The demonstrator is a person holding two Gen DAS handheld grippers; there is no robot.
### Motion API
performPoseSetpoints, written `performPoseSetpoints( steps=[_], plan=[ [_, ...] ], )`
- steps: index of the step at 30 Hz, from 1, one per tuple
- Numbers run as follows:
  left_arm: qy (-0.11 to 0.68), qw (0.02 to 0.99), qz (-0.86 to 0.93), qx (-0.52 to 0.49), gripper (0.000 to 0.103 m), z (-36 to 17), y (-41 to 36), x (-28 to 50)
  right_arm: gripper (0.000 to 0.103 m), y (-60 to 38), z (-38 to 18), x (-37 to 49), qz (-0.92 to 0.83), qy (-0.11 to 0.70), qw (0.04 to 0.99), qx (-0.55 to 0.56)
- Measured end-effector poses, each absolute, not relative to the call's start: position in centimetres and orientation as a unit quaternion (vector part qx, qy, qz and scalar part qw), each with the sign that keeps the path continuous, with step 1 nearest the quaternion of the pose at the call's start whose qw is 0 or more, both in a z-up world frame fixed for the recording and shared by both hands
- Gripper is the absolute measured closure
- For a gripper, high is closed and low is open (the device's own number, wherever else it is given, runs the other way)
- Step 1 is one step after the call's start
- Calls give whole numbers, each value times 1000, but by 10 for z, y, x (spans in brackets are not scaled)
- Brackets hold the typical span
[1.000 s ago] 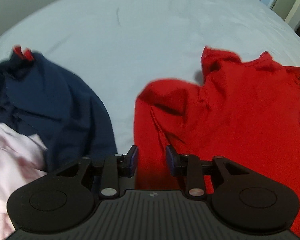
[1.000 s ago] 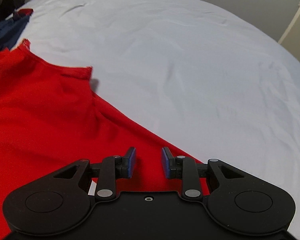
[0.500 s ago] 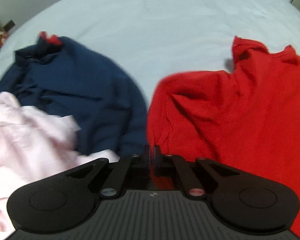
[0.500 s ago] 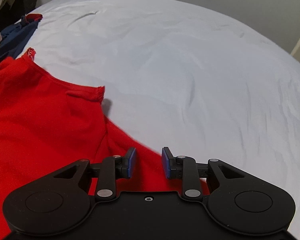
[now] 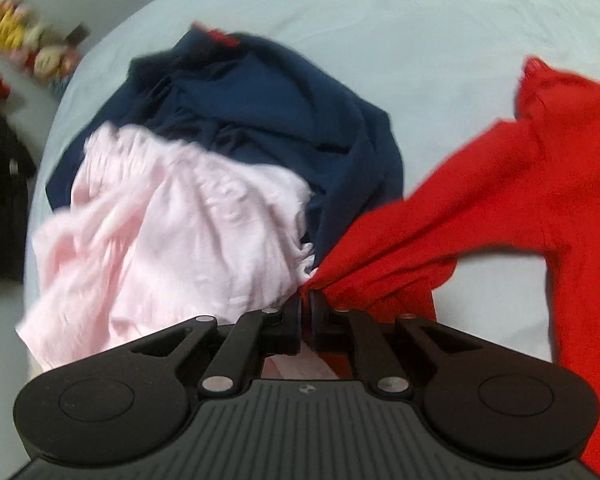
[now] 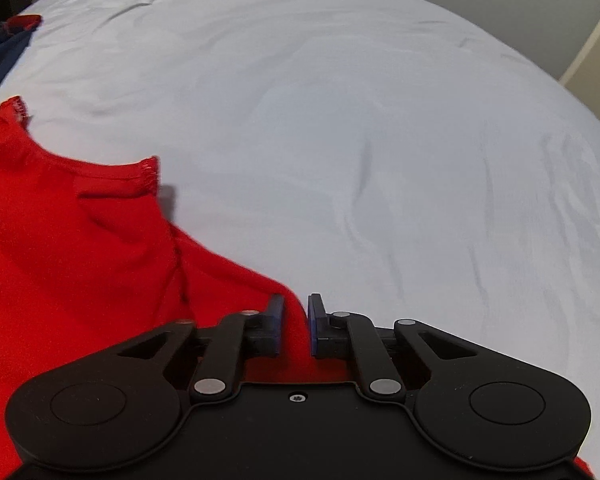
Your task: Fold clothes
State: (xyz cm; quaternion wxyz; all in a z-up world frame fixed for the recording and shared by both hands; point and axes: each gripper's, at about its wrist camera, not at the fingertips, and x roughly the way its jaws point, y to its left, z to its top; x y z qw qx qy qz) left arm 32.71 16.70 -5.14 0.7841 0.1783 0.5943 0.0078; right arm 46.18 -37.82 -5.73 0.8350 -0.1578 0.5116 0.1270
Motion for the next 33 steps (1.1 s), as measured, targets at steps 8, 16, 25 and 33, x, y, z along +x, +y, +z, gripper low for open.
performPoseSetpoints(
  steps=[8,16,25,33],
  plan=[
    [517,850,-48,91,61,21,171,341,72,-385,-24,467,168,490,852,-69],
    [511,844,-145,75,62,19,95,386,72,-338,-23,468,266,474,838,-43],
    [548,817,-173,38,62,-36,30,439,72,-321,-42,479,276,497,822,-18],
    [573,802,-158,-56,90,-73,20,474,94,-320,-49,483,283,495,822,-2]
  ],
)
